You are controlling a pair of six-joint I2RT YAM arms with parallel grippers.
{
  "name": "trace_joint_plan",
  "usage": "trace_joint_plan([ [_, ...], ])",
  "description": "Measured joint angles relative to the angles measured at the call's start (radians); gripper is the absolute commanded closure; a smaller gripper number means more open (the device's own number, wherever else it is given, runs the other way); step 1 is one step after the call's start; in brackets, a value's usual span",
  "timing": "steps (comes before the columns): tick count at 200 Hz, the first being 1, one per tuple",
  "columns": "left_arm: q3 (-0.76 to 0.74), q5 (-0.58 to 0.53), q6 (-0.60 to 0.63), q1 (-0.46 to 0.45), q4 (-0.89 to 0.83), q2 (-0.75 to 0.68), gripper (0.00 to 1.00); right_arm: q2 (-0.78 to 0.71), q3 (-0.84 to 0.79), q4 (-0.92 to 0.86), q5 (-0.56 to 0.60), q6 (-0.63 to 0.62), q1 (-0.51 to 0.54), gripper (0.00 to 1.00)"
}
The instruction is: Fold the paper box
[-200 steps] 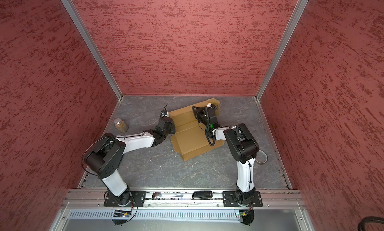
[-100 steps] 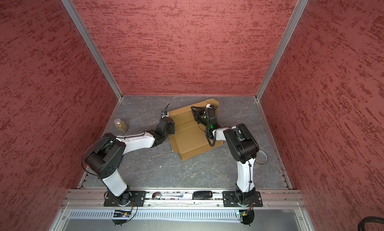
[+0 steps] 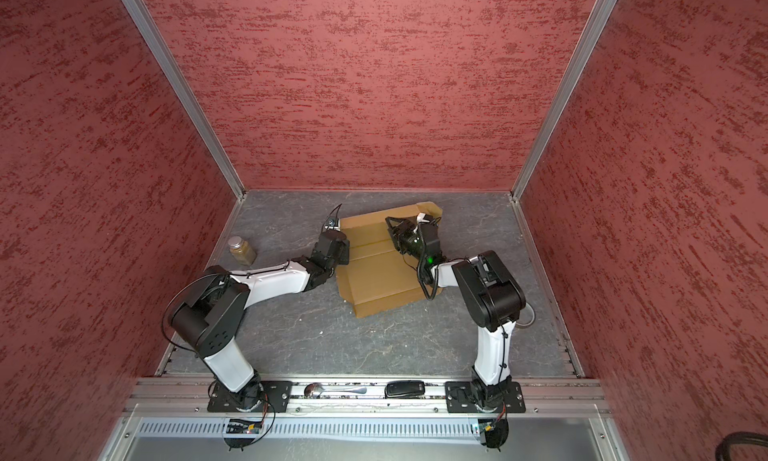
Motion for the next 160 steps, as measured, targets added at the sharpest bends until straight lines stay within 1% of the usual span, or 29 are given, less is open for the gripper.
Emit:
trace_joint_plan([
  [30, 0.015, 0.027, 0.037, 0.006, 0.013, 0.001, 0.96, -0.072, -0.025, -0.064, -0.037, -0.061, -0.025, 0.4],
  [67, 0.015, 0.08, 0.102, 0.009, 0.066, 0.005, 0.96, -0.196, -0.024, -0.199, -0.086, -0.177, -0.06, 0.36],
  [93, 0.016, 0.127, 0.146, 0.011, 0.098, 0.01, 0.96, -0.287, 0.002, -0.365, -0.117, -0.285, -0.097, 0.35],
  [123, 0.042, 0.177, 0.175, 0.015, 0.126, 0.039, 0.96, -0.356, 0.092, -0.576, -0.147, -0.421, -0.146, 0.36],
  [160, 0.063, 0.197, 0.179, 0.023, 0.142, 0.055, 0.96, -0.414, 0.129, -0.73, -0.198, -0.53, -0.189, 0.37],
])
